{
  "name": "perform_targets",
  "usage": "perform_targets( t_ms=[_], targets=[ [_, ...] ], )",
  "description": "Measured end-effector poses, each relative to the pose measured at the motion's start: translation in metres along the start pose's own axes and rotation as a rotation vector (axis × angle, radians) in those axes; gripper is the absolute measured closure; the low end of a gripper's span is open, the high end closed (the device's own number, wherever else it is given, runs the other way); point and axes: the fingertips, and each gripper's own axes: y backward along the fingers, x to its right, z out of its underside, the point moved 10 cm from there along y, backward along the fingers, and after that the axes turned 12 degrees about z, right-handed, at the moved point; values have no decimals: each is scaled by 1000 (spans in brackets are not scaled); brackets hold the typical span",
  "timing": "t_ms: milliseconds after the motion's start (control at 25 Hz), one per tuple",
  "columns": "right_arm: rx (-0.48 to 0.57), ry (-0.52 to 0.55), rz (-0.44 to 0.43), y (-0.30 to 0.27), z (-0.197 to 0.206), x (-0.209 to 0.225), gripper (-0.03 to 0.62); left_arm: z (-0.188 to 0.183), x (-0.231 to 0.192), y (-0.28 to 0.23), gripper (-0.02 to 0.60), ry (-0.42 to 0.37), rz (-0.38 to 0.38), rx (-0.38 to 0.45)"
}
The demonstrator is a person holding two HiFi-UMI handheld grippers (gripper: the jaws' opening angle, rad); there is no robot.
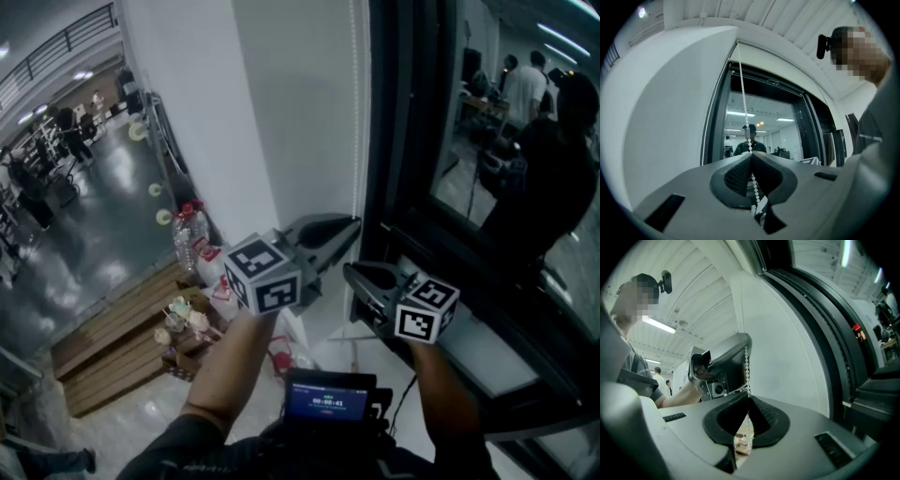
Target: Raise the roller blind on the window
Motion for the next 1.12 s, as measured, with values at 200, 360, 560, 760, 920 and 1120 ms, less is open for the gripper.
perform_targets(
  t_ms=[200, 360, 560, 760, 920, 1120],
  targets=[
    [-26, -25, 8, 0, 14, 4, 591, 16, 1, 3, 578, 26, -5, -1],
    [-49, -35, 20, 0, 26, 6, 591, 32, 1, 8, 578, 50, -12, 13],
    [-65, -51, 35, 1, 35, 4, 591, 45, 7, 11, 578, 68, -9, 28],
    [-77, -49, 43, 2, 40, 5, 591, 50, 11, 11, 578, 50, -18, 14],
    [-98, -67, 56, 4, 50, 7, 591, 61, 11, 10, 578, 70, -15, 0],
    [-123, -84, 75, 9, 63, 9, 591, 74, 14, 7, 578, 59, -27, -38]
  ],
)
